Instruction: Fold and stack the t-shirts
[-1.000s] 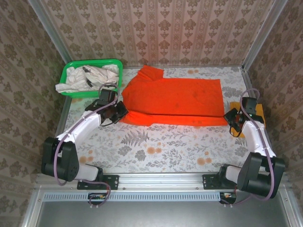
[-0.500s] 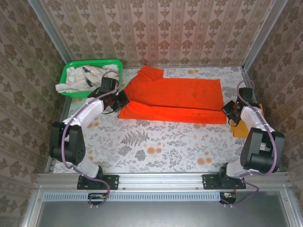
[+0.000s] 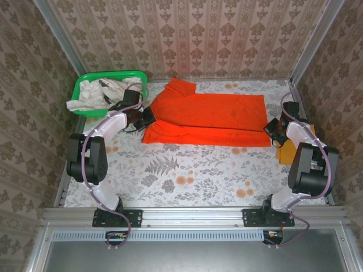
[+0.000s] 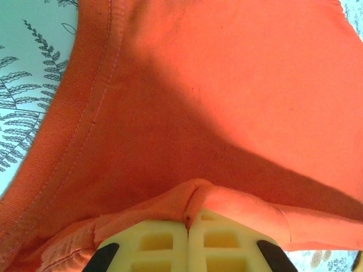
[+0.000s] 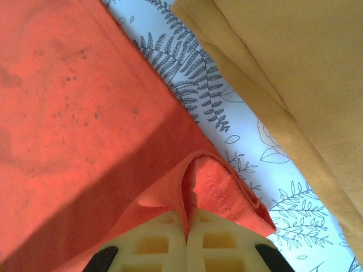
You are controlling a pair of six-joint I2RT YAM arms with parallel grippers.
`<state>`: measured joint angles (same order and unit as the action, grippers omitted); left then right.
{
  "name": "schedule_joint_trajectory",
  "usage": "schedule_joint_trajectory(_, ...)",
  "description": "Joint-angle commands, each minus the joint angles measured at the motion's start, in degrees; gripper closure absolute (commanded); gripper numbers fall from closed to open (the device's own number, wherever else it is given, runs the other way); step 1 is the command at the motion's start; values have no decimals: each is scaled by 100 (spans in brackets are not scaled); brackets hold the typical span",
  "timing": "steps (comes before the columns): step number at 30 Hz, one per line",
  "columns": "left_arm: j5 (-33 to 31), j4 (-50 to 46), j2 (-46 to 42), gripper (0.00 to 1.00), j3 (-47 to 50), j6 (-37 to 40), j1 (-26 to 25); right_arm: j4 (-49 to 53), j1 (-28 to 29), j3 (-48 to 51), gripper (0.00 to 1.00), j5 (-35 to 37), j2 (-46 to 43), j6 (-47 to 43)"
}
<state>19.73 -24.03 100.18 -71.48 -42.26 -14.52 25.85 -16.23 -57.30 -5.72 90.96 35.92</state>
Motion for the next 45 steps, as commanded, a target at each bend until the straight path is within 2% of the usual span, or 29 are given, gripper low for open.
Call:
schedule_joint_trajectory(1,65,53,178,100,-216,132,60,-20,11,-156,100,228,171,-94)
schedule_joint_trajectory(15,104,162,737,100,-546,104,98,-175,14,-348,100,253,585,-102)
schedule_joint_trajectory(33,84,249,1038,100,-707,34,117,-124,11,-865,100,158,936,-159)
schedule_joint_trajectory(36,97,313,1082,98,-731,12,117,-158,14,-964,96,72,996,-233)
schedule_joint_trajectory(38,102,313,1109,93,-770,11,125,-206,10,-1037,87,7,998,-297)
schedule_joint_trajectory(39,102,317,1104,88,-788,14,125,-241,12,-1052,75,-51,980,-348)
schedule_joint_trajectory(40,102,315,1102,78,-796,12,125,-292,12,-1055,56,-136,922,-408)
schedule_joint_trajectory(41,97,317,1060,69,-789,5,123,-362,13,-1034,45,-202,818,-472)
schedule_joint_trajectory(44,-20,499,716,38,-525,-24,108,-632,14,-719,20,-248,262,-568)
schedule_joint_trajectory(45,-68,544,584,28,-435,-26,100,-730,8,-572,15,-237,70,-576)
